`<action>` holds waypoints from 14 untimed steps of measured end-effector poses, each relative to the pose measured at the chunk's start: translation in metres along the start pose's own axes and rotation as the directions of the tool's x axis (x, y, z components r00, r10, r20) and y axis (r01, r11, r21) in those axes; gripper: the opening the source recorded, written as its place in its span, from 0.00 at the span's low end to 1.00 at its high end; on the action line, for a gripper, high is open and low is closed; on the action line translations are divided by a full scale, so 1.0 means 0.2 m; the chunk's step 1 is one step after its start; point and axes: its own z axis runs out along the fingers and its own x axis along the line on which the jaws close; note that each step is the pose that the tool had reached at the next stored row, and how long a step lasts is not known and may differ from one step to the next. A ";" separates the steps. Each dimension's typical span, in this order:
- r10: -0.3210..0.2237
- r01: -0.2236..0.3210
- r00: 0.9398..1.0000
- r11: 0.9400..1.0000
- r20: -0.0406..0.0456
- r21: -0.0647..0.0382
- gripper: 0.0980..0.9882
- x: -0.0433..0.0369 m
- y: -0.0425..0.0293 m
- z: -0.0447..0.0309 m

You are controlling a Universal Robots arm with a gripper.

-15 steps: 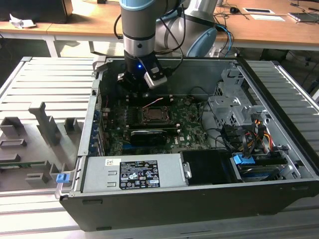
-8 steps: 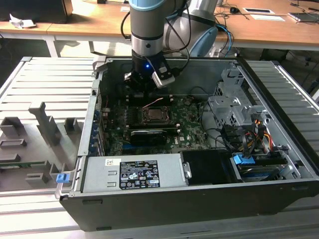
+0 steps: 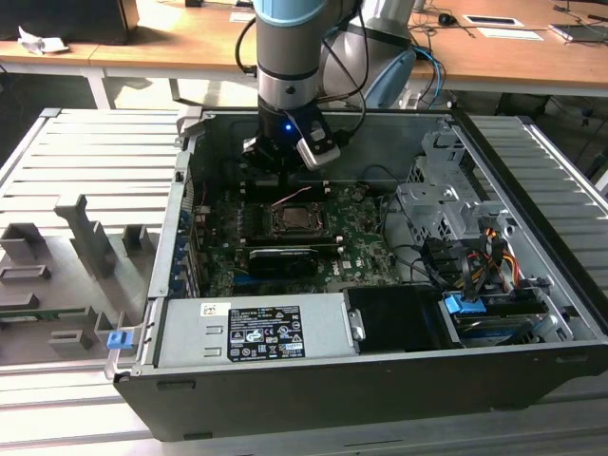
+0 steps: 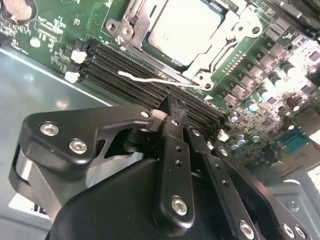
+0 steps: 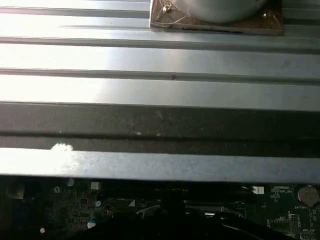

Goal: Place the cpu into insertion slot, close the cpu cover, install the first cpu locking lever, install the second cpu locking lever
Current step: 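Install the first cpu locking lever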

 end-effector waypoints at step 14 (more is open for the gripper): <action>0.000 0.000 1.000 1.000 0.000 0.000 0.01 -0.085 -0.009 0.018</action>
